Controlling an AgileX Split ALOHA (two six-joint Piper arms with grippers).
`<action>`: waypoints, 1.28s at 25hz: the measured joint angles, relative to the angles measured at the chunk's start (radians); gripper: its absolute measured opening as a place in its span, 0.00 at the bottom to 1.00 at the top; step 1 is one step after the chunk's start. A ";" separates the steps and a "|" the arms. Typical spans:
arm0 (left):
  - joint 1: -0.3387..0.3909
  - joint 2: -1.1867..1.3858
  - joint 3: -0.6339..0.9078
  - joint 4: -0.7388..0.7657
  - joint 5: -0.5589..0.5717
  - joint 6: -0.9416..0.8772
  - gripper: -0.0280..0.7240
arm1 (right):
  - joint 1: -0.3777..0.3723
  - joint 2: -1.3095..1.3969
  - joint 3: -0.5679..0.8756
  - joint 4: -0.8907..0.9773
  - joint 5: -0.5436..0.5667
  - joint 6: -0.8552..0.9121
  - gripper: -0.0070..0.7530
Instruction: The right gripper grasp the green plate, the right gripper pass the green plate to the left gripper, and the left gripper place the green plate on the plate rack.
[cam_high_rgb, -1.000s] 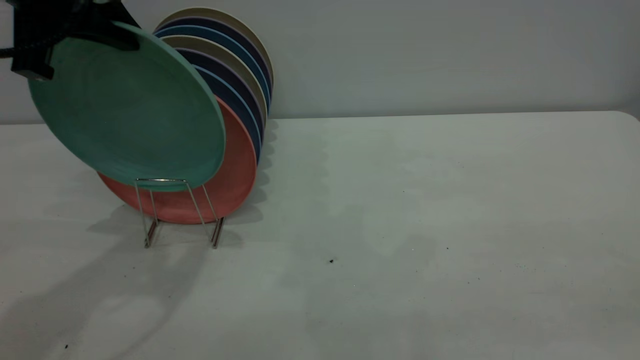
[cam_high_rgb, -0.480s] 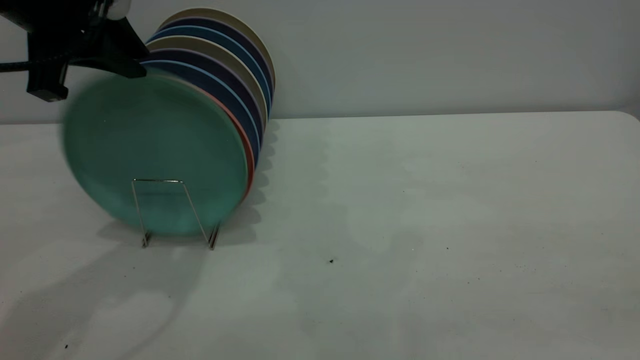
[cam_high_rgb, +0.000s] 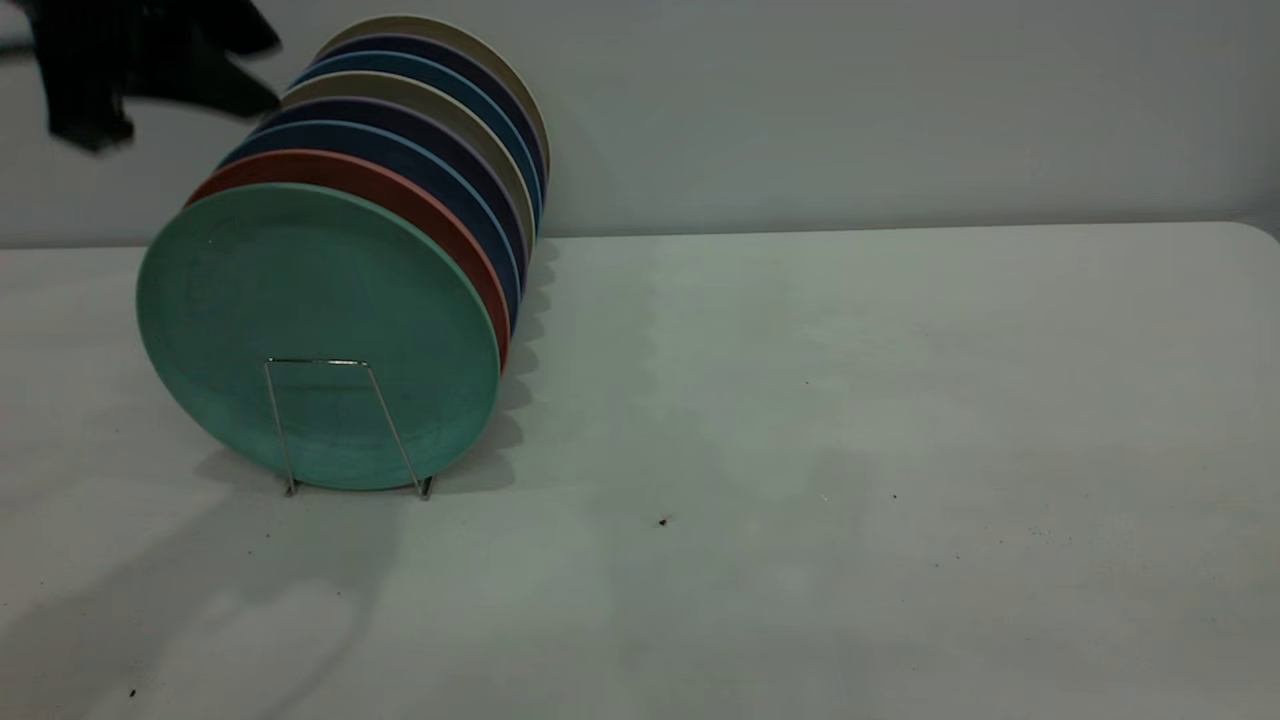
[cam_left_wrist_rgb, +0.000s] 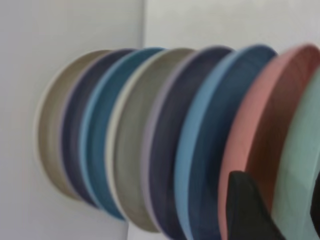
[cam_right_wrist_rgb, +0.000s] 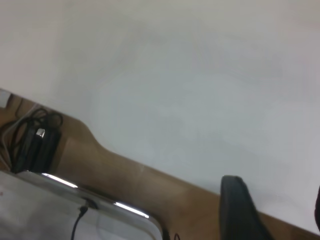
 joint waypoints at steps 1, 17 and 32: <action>0.000 -0.027 0.000 0.002 0.018 -0.055 0.51 | 0.000 0.000 0.015 -0.002 0.001 0.006 0.52; 0.000 -0.699 0.000 0.323 0.672 -1.182 0.51 | 0.113 -0.142 0.086 -0.219 -0.029 0.248 0.52; 0.000 -1.193 0.500 0.528 0.840 -1.729 0.53 | 0.203 -0.206 0.088 -0.245 -0.029 0.287 0.54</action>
